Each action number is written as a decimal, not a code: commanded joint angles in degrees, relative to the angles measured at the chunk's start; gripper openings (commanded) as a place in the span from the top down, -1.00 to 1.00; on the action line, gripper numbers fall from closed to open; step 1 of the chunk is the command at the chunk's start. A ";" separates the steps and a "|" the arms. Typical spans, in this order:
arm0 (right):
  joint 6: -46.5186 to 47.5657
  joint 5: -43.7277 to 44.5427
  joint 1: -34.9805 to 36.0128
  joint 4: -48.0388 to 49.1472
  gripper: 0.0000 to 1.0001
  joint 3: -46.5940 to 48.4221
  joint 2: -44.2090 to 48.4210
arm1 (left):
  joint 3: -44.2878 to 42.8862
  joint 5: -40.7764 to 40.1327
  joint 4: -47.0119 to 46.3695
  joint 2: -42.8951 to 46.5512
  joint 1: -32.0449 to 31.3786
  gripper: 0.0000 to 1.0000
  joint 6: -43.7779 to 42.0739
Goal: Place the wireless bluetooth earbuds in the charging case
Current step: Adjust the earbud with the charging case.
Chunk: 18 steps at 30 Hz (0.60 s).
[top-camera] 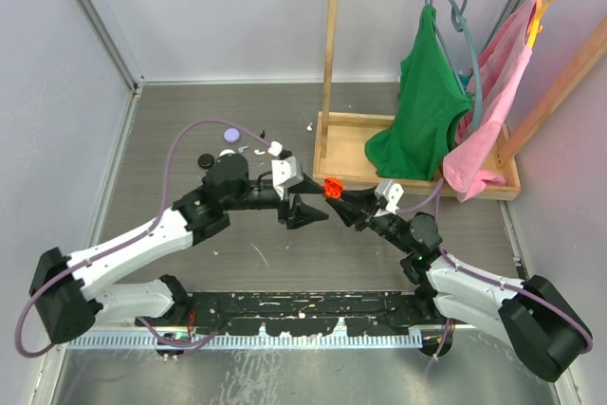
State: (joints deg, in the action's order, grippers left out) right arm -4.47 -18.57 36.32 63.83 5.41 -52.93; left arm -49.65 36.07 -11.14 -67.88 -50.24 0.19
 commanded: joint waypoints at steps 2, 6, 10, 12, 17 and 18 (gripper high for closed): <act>-0.06 -0.37 0.30 4.68 0.93 0.70 -0.25 | 1.71 -5.99 2.66 5.76 0.03 -0.19 -5.85; -0.04 -0.39 0.34 4.76 0.93 0.70 -0.29 | 0.96 -5.85 1.94 3.41 0.04 -0.20 -7.05; 0.00 -0.33 0.32 4.72 0.93 0.55 -0.06 | 0.71 -5.57 0.03 1.17 0.52 -0.18 -7.81; 0.00 -0.33 0.31 4.76 0.93 0.50 -0.07 | 0.59 -5.03 -0.94 0.16 0.98 -0.16 -7.83; -0.04 -0.42 0.34 4.72 0.93 0.54 0.06 | -0.07 -4.02 -1.09 -1.23 1.37 -0.16 -8.38; -0.09 -0.42 0.34 4.72 0.93 0.53 0.05 | -0.02 -3.95 -1.08 -1.21 1.38 -0.15 -8.44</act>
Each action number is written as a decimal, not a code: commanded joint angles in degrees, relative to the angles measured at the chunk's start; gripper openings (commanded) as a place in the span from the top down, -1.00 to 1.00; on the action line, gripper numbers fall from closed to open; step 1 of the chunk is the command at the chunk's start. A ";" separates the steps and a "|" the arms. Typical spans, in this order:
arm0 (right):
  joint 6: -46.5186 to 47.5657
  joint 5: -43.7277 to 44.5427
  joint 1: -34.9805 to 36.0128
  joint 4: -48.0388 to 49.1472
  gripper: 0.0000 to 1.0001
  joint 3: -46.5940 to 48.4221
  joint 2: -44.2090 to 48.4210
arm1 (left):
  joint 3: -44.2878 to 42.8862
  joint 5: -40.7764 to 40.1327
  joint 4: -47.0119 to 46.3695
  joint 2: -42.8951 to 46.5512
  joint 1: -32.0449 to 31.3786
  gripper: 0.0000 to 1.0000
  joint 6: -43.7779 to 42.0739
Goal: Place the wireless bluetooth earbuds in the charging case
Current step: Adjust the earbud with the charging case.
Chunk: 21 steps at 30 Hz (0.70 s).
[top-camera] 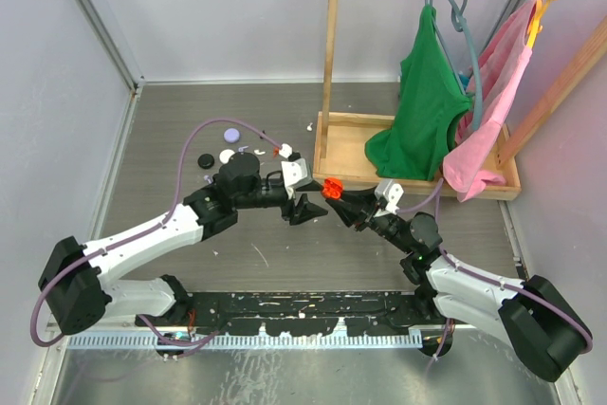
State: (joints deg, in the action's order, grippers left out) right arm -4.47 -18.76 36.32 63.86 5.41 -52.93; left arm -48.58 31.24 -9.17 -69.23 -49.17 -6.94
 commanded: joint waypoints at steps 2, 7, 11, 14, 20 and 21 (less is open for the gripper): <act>-0.06 -0.31 0.29 4.70 0.93 0.55 -0.07 | -0.99 1.51 -2.98 0.06 0.38 -0.14 -1.32; -0.13 -0.39 0.33 4.70 0.93 0.59 -0.15 | -0.82 3.60 -2.64 0.02 0.31 -0.11 -0.97; -0.14 -0.40 0.29 4.71 0.93 0.61 -0.05 | -1.13 4.94 -2.43 -0.36 0.37 -0.08 -0.73; -0.22 -0.40 0.33 4.70 0.93 0.60 -0.07 | -1.64 6.09 -2.28 -0.55 0.33 -0.04 0.02; -0.28 -0.48 0.31 4.71 0.93 0.67 0.03 | -2.33 6.81 -2.58 -1.35 0.17 -0.02 0.50; -0.23 -0.48 0.32 4.70 0.93 0.66 0.15 | -2.53 6.79 -2.73 -1.67 0.11 -0.02 0.63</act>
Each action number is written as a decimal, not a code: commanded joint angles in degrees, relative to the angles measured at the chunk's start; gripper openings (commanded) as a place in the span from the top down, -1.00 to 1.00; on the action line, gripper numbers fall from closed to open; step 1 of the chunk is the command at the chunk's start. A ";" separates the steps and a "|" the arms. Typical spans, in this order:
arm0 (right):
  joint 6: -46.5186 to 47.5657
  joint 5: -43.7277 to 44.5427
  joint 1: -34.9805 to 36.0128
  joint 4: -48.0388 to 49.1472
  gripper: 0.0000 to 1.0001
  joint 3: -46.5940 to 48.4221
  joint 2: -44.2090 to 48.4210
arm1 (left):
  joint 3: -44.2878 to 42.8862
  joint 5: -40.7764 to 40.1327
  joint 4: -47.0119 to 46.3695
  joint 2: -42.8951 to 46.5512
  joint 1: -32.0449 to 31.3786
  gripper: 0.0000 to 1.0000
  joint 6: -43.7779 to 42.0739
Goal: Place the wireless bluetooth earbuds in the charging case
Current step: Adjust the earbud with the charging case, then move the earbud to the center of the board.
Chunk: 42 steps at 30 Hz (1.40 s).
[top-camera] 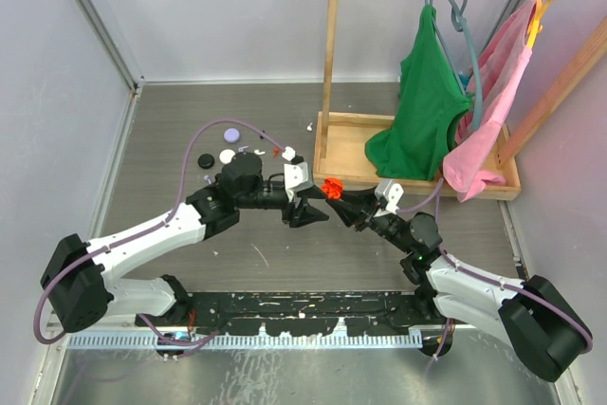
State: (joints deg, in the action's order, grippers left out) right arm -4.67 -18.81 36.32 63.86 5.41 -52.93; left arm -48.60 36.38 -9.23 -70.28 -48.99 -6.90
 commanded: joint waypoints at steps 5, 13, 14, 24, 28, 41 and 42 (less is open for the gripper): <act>-0.06 -0.35 0.28 4.72 0.93 0.62 0.20 | -3.54 1.77 -3.22 -1.67 -0.37 -0.01 1.08; -0.06 -0.44 0.33 4.61 0.93 0.68 -0.06 | -5.30 0.78 -3.50 -2.04 -0.41 -0.02 2.15; -0.05 -0.44 0.33 4.62 0.93 0.69 -0.03 | -5.54 0.64 -3.51 -2.01 -0.44 -0.03 2.37; -0.07 -0.23 0.33 4.61 0.93 0.68 -0.33 | -6.41 -1.73 -3.45 -3.37 -0.56 -0.10 5.40; 0.04 1.06 0.33 4.23 0.94 0.60 -0.42 | -7.00 -12.24 1.32 -0.09 -0.46 -0.17 6.63; 0.43 4.21 0.34 3.62 0.94 0.35 -1.60 | -13.81 -33.48 19.77 -10.03 11.93 -0.12 13.94; 0.48 4.21 0.29 3.71 0.94 0.39 -1.81 | -15.93 -33.47 20.94 -12.14 13.05 -0.10 14.15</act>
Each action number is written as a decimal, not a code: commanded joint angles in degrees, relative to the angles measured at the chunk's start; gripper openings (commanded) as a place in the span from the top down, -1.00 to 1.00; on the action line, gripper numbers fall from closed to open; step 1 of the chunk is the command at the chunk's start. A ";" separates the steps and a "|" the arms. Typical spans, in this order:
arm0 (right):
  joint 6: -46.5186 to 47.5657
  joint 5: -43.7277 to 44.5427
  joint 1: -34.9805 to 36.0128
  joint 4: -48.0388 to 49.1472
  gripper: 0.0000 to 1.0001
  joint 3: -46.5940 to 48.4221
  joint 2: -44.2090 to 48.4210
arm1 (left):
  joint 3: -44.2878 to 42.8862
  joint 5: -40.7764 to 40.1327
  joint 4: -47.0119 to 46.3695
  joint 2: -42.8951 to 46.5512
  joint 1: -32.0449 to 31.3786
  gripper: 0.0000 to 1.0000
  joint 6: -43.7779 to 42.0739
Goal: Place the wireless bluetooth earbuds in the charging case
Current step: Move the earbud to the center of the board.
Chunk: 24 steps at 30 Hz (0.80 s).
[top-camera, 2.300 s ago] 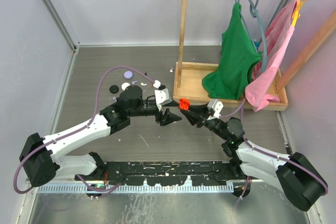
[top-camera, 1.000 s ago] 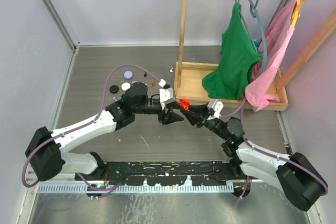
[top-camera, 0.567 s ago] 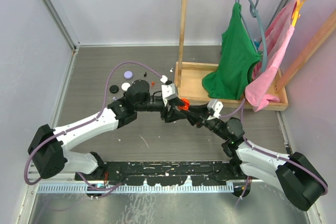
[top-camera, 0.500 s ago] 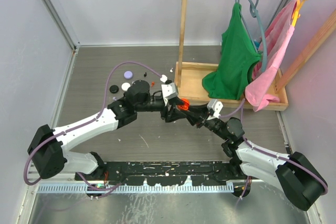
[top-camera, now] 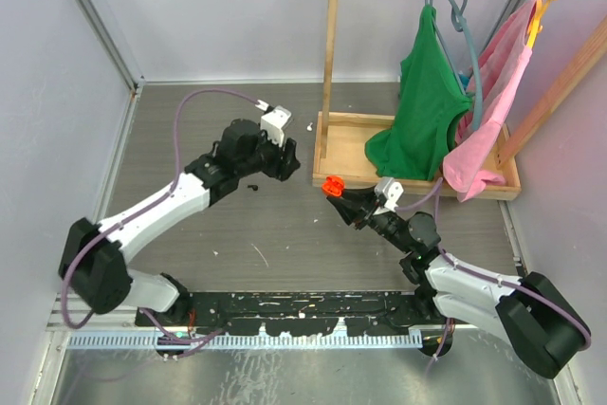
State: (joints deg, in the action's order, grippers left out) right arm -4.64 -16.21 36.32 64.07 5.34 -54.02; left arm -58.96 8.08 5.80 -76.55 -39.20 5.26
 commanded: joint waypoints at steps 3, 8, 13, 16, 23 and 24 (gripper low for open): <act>0.48 1.67 0.31 3.45 0.94 0.40 -1.02 | -11.31 -5.02 9.48 -12.86 5.87 -0.08 1.72; 0.52 1.70 0.34 3.20 0.94 0.52 -1.11 | -22.77 -4.24 17.14 -24.89 10.19 -0.05 1.24; 0.63 1.71 0.32 3.11 0.94 0.62 -1.75 | -35.54 -2.68 26.49 -37.14 13.66 -0.02 0.10; 0.58 1.56 0.28 3.08 0.94 0.78 -2.00 | -43.01 -2.59 31.48 -43.55 14.80 -0.01 -1.39; 0.45 1.37 0.31 3.12 0.94 0.90 -2.34 | -54.82 -2.54 38.95 -52.48 15.12 0.04 -5.12; 0.47 1.29 0.33 3.12 0.94 0.90 -2.27 | -55.97 -2.43 39.55 -53.26 15.11 0.05 -5.47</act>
State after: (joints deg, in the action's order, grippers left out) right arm -4.62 -15.51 36.32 63.99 5.34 -56.29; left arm -109.21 4.54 40.07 -128.81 -23.83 2.74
